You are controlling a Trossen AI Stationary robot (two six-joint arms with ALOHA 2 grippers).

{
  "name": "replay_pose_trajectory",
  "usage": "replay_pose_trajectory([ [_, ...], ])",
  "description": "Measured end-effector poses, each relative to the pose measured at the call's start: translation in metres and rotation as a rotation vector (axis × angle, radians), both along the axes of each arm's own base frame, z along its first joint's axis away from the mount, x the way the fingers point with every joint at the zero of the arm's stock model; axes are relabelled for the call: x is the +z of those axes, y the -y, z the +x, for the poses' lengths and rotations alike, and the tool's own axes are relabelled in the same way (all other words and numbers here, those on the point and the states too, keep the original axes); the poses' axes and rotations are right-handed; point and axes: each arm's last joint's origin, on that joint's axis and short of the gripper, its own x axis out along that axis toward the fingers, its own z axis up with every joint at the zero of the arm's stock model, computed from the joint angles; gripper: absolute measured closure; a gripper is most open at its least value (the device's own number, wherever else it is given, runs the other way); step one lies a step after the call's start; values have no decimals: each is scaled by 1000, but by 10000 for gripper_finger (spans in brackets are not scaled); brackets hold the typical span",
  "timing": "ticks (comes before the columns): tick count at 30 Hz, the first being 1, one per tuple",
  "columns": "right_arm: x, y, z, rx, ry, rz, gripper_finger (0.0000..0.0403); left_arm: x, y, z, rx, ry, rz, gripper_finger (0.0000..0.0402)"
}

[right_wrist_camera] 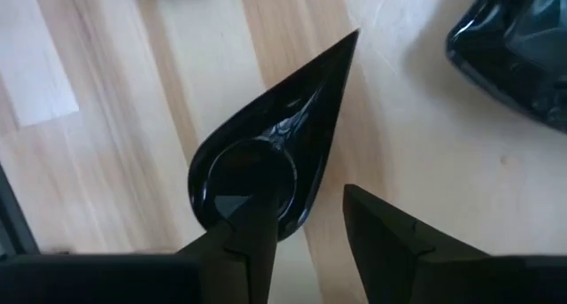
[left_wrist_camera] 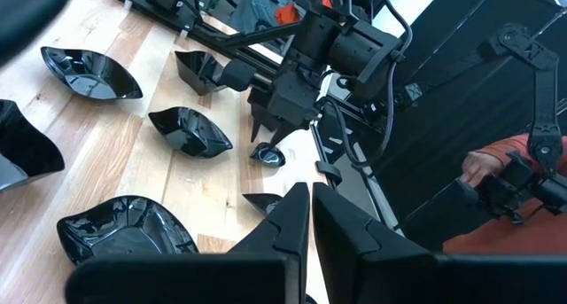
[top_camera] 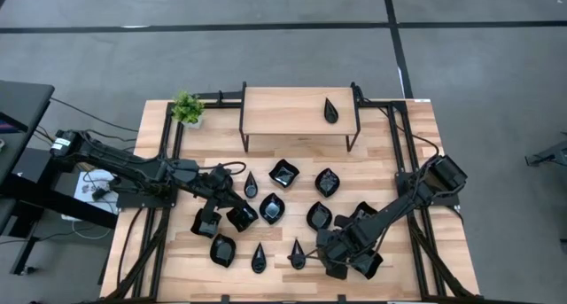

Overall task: Pick & Place Mini shaped plates
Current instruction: Stack the black drop shaped plate on top of the black drop shaped plate on the shelf

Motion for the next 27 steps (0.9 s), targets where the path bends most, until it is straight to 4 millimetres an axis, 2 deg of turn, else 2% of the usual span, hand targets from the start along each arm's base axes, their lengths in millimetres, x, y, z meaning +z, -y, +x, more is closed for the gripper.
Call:
replay_pose_trajectory([
  [10, -9, 4, -3, -27, -10, -8, 275, 0, 0, 0, 0, 1, 0, 382],
  [19, -8, 2, -2, -31, 11, 6, 276, 0, 0, 0, 0, 1, 0, 382],
  [27, -10, 2, 0, -32, 36, 22, 301, 0, 0, 0, 0, 1, 0, 382],
])
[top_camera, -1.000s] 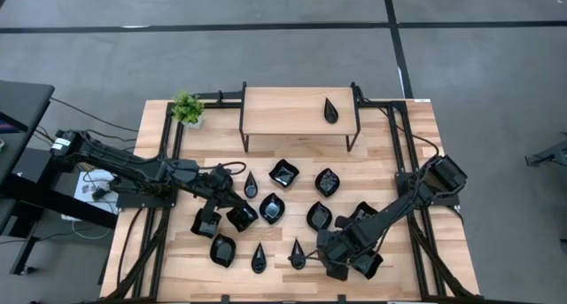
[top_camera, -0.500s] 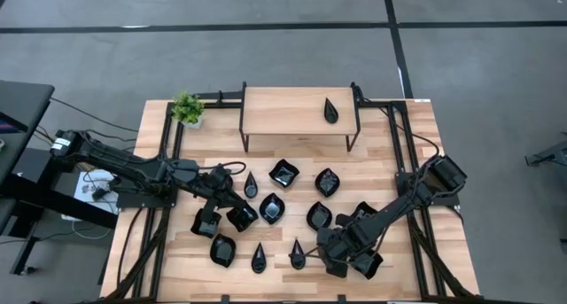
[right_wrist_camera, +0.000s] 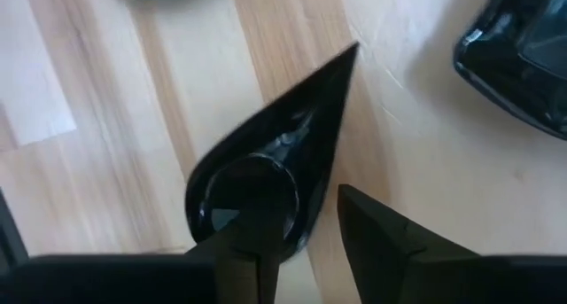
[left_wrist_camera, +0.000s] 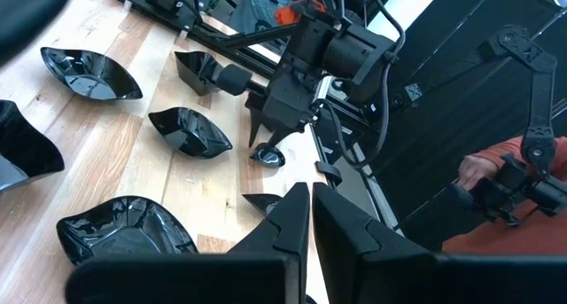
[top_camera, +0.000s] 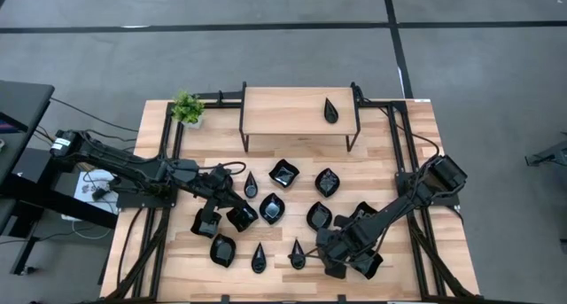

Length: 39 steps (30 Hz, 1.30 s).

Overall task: Pick & Place Mini shaped plates
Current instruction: Stack the black drop shaped plate on top of the black drop shaped plate on the shelf

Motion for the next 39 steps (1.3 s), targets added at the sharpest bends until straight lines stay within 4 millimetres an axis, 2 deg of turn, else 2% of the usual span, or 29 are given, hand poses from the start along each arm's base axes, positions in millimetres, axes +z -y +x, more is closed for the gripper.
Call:
replay_pose_trajectory([
  [8, -5, 1, -2, -24, -9, 8, 342, 0, 0, 0, 0, 0, 0, 382],
  [22, -5, 1, -2, -47, -14, 21, 386, 0, 0, 0, 0, 0, 0, 382],
  [39, 11, -5, 8, -51, 40, 60, 400, 0, 0, 0, 0, 0, 0, 382],
])
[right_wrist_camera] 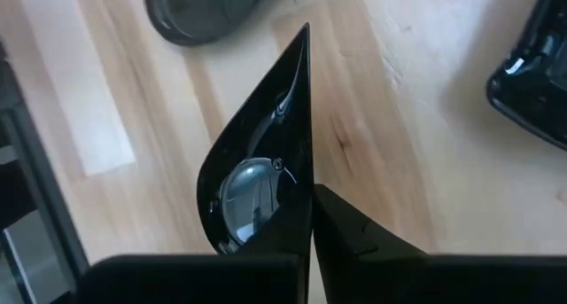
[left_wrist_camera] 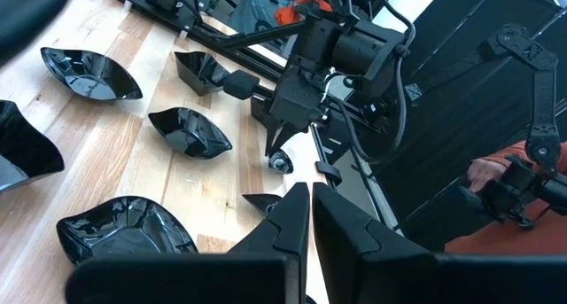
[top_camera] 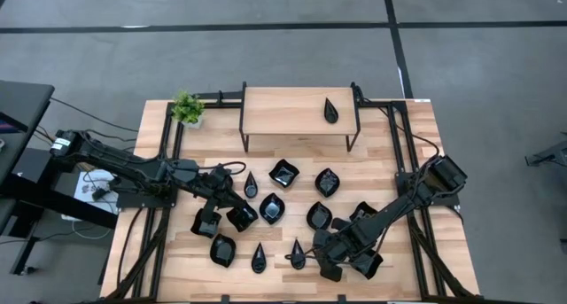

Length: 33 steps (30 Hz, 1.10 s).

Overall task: Pick & Place Mini shaped plates
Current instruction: Stack the black drop shaped plate on top of the black drop shaped plate on the shelf

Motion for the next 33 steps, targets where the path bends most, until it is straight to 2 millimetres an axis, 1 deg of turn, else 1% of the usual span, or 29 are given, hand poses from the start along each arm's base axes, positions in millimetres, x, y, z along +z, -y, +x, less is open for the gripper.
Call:
replay_pose_trajectory([
  [10, 20, -6, 10, -4, 45, 28, 401, 0, 0, 0, -1, -1, 0, 382],
  [15, 35, -1, 20, 11, 67, 19, 401, 0, 5, -1, -16, -15, -39, 382],
  [20, 53, 13, 38, -5, 109, 17, 401, 0, 11, -3, -41, -16, -38, 382],
  [26, 78, 34, 56, -13, 156, 0, 401, 2, 11, -3, -29, 10, -41, 382],
  [30, 97, 57, 68, -41, 172, -20, 401, 6, 11, -3, -36, 55, -35, 382],
  [33, 113, 79, 77, -74, 185, -35, 401, 14, 10, -8, -85, 124, 4, 382],
])
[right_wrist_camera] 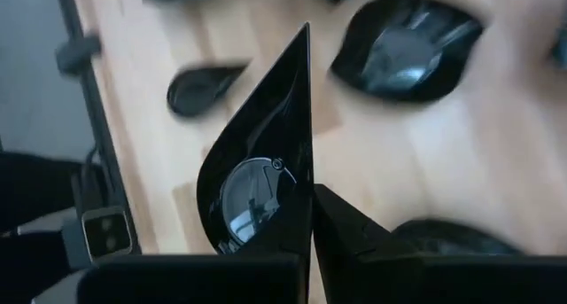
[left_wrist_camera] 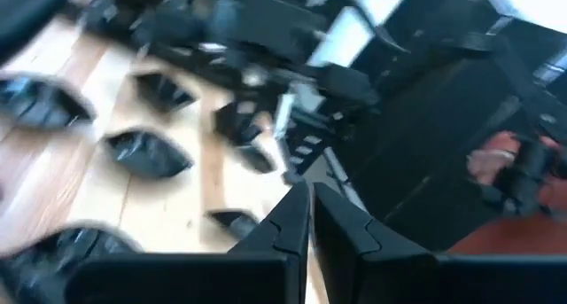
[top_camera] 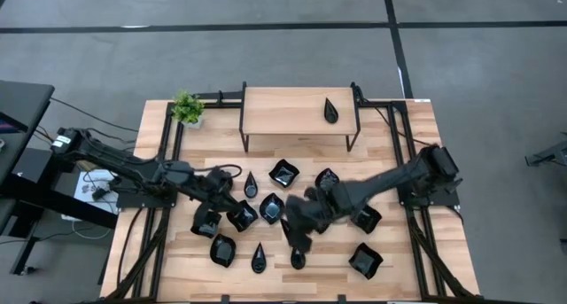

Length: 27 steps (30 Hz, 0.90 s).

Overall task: Pick & Place Mini shaped plates
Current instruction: Stack the black drop shaped plate on top of the black drop shaped plate on the shelf

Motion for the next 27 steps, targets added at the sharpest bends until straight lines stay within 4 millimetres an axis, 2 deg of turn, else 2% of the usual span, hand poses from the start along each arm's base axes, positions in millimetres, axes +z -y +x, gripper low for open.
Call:
replay_pose_trajectory([
  [8, 43, 65, 12, -99, 30, -41, 401, 28, -7, -26, -22, 250, 117, 382],
  [14, 63, 113, 14, -192, 67, -65, 401, 32, -10, -30, 32, 298, 173, 382],
  [19, 66, 154, 6, -253, 7, -91, 401, 31, -12, -28, 95, 289, 197, 382],
  [27, 61, 229, -18, -327, -91, -103, 401, 33, -19, -28, 210, 315, 285, 382],
])
